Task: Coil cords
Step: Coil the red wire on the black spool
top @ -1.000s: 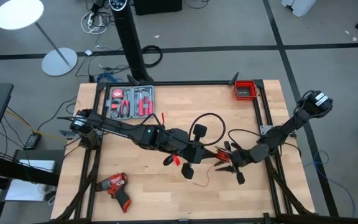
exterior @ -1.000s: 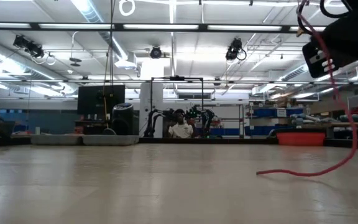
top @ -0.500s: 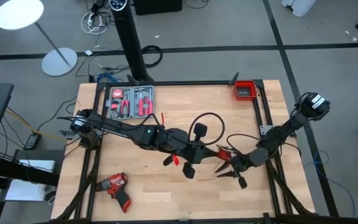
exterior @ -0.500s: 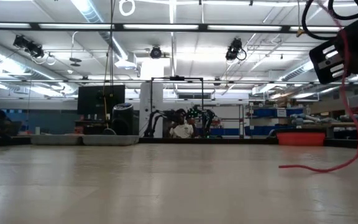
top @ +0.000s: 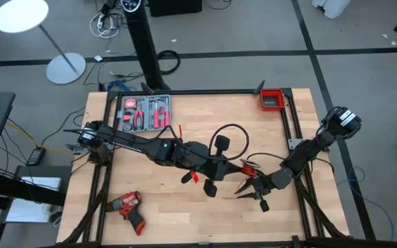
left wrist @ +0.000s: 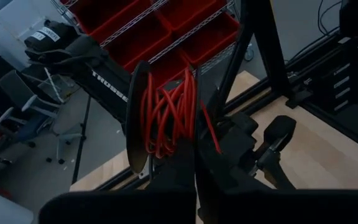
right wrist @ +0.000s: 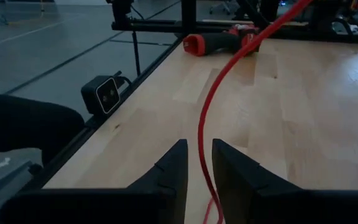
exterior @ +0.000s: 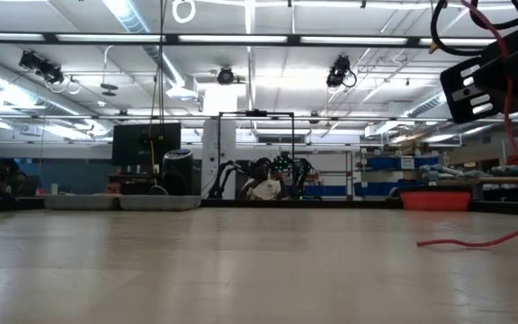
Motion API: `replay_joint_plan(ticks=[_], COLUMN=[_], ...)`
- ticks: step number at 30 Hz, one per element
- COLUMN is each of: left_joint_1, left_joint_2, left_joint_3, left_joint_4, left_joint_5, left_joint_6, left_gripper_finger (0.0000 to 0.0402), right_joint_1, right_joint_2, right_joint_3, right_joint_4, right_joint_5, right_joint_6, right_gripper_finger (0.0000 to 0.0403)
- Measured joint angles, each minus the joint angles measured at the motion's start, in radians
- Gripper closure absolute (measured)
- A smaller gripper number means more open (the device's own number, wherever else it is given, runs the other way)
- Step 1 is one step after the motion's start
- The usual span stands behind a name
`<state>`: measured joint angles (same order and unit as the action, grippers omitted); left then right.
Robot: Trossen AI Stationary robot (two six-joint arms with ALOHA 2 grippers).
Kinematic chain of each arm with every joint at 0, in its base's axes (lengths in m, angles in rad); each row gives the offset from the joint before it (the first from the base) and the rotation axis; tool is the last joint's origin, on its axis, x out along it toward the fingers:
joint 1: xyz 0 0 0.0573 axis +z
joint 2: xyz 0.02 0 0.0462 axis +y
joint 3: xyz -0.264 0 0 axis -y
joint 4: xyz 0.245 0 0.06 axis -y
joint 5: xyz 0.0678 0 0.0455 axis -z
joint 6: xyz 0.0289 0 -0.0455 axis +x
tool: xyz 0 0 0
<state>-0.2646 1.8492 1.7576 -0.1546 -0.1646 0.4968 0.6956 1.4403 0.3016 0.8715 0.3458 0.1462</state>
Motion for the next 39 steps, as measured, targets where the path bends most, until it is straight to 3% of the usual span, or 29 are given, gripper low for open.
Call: replay_joint_plan(ticks=[14,20,29,39], left_joint_1=[-0.013,-0.013,-0.021,-0.037], left_joint_2=[0.0,0.0,0.029,0.129], left_joint_3=[0.0,0.0,0.001,0.0], left_joint_4=[0.003,0.056,0.141,0.204], left_joint_5=[0.004,0.102,0.32,0.456], left_joint_6=[0.0,-0.003,-0.048,-0.127], left_gripper_finger=[0.0401,0.0401,0.0401,0.0401], right_joint_1=[0.0,-0.053,-0.206,-0.35], right_joint_2=[-0.028,-0.027,-0.027,-0.027], right_joint_3=[-0.011,-0.011,-0.011,-0.006], right_joint_4=[-0.017,0.001,0.044,0.063], right_joint_5=[-0.054,-0.175,-0.153,-0.267], right_joint_6=[0.002,0.019,-0.015,-0.039], right_gripper_finger=[0.0399,0.0401,0.0402,0.0403])
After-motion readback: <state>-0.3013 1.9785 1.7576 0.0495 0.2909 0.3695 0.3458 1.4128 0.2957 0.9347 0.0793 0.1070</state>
